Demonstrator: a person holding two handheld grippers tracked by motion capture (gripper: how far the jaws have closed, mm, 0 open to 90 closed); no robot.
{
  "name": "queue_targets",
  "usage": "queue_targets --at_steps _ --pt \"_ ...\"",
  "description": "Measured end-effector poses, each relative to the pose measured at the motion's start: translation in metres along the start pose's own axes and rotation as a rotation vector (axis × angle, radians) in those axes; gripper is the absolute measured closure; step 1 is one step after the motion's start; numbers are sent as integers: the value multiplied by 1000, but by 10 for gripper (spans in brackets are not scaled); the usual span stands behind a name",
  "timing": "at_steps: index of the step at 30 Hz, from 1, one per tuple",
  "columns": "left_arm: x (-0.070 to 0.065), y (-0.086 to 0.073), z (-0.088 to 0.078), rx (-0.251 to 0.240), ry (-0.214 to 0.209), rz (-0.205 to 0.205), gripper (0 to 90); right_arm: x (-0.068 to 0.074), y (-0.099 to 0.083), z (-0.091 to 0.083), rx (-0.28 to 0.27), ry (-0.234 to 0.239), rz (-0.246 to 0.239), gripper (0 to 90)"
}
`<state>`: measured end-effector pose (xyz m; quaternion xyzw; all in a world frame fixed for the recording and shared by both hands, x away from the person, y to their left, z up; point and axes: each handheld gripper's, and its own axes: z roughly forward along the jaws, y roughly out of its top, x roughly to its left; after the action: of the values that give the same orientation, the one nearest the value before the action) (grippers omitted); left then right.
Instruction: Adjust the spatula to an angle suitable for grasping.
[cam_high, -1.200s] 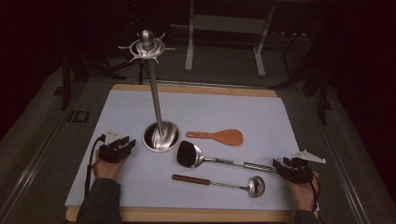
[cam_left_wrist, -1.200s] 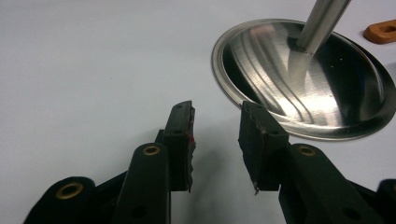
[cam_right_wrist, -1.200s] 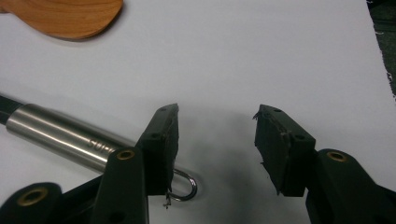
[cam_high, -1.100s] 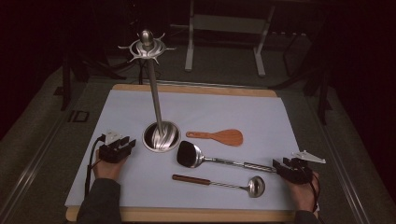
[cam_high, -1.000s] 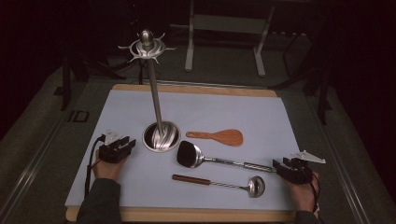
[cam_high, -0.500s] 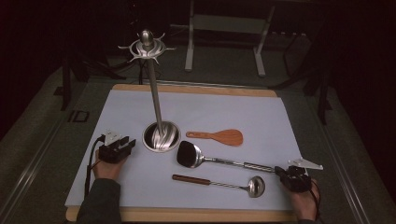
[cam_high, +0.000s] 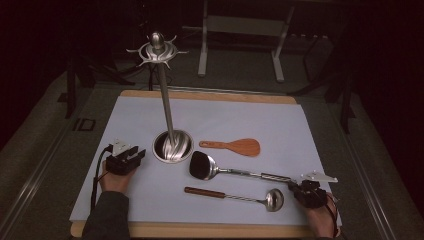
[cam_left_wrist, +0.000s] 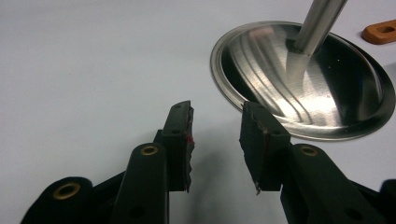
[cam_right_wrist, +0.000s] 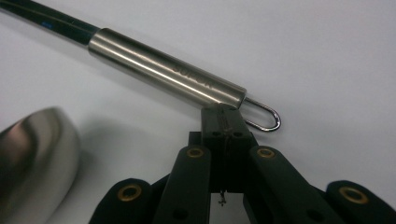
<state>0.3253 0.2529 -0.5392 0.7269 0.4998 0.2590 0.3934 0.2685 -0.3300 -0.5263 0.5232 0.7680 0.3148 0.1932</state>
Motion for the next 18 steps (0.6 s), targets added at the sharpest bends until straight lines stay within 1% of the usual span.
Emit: queue_targets --at_steps 5,6,9,10,12,18 --pt "0 0 0 1 1 1 643 -7 12 9 12 -5 -1 900" --pt "0 0 0 1 1 1 644 -7 12 9 12 -5 -1 900" --pt "0 0 0 1 1 1 644 -11 24 18 34 -17 -4 900" --pt "0 0 0 1 1 1 644 -11 24 18 34 -17 -4 900" --pt "0 0 0 2 1 1 645 -13 31 23 46 -22 -7 900" --pt "0 0 0 4 2 2 645 -20 56 41 82 -32 -11 900"
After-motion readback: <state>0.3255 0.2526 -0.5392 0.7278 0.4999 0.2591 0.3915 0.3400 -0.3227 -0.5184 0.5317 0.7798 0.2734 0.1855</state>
